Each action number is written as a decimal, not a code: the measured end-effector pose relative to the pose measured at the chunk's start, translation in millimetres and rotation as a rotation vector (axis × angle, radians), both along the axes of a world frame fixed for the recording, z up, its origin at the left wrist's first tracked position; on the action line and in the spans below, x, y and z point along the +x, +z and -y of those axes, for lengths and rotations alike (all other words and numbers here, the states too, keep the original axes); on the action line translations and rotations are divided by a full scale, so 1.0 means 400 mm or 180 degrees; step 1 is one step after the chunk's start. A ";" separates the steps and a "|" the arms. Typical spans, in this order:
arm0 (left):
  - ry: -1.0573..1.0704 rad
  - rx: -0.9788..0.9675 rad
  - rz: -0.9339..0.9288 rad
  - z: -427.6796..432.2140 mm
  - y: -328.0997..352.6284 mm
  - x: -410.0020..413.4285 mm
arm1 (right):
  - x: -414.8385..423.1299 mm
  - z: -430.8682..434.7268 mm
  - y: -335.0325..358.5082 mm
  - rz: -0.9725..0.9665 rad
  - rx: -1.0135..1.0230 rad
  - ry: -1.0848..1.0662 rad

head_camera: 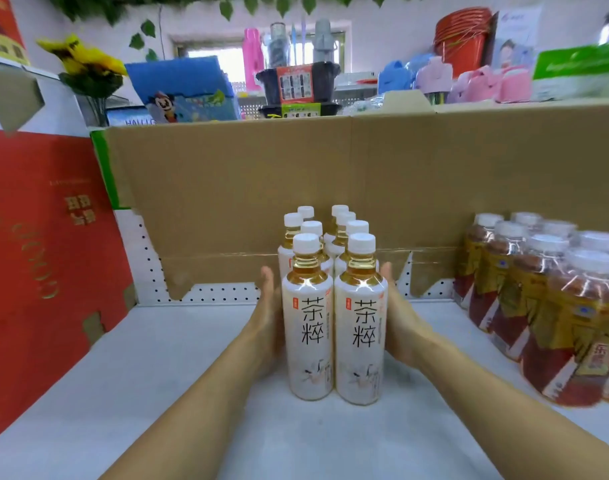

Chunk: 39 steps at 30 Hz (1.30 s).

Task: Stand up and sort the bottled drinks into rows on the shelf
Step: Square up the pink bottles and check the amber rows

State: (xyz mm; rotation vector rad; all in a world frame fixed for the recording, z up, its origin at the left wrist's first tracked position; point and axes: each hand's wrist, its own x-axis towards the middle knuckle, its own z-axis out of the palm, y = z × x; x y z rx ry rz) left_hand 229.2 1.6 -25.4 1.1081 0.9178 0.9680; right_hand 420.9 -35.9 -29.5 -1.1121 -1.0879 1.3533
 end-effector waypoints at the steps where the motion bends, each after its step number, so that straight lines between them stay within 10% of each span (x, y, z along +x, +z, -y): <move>1: -0.0064 -0.0078 -0.0034 0.008 0.002 0.003 | -0.007 -0.001 -0.004 -0.0045 -0.0010 -0.0058; 21: -0.0113 0.0805 0.0201 0.192 -0.045 -0.001 | -0.057 0.150 -0.053 0.0270 0.0496 0.0034; 39: 0.0308 0.1500 -0.1319 0.214 -0.139 -0.046 | -0.043 0.216 -0.129 0.1793 0.1249 -0.0566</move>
